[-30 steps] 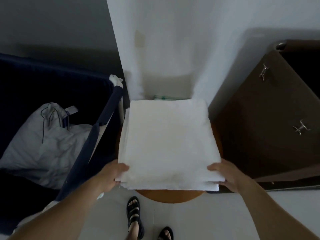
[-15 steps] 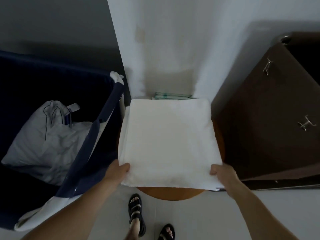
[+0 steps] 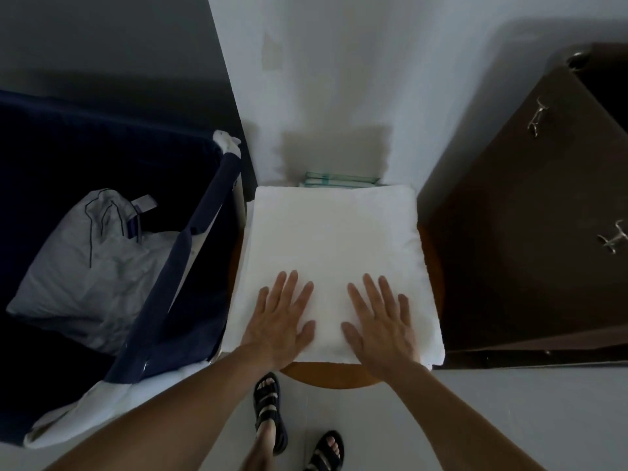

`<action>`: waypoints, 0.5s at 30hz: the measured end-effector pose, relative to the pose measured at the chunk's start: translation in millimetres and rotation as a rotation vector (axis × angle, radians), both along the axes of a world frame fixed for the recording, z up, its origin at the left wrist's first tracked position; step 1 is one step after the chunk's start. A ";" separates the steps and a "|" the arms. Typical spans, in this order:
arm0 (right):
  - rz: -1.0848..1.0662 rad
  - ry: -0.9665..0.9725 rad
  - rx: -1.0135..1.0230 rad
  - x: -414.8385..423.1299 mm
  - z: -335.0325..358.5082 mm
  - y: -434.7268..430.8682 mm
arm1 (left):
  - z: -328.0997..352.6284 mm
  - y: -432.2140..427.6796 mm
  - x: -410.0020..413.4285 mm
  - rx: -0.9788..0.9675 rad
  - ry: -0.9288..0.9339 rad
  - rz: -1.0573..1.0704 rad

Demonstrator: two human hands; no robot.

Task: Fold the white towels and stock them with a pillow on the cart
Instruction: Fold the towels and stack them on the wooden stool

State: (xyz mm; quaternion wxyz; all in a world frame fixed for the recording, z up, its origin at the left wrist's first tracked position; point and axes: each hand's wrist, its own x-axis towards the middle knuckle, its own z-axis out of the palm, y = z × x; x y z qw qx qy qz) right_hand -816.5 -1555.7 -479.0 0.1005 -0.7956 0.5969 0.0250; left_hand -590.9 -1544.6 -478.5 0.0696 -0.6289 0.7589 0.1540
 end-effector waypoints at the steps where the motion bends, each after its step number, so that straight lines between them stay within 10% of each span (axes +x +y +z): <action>1: 0.029 0.045 0.041 -2.1 -11.3 3.5 | -8.0 1.3 3.9 0.030 0.009 0.013; 15: -0.342 0.126 0.229 -56.4 -2.9 -0.9 | -14.2 16.6 47.3 0.142 -0.079 0.167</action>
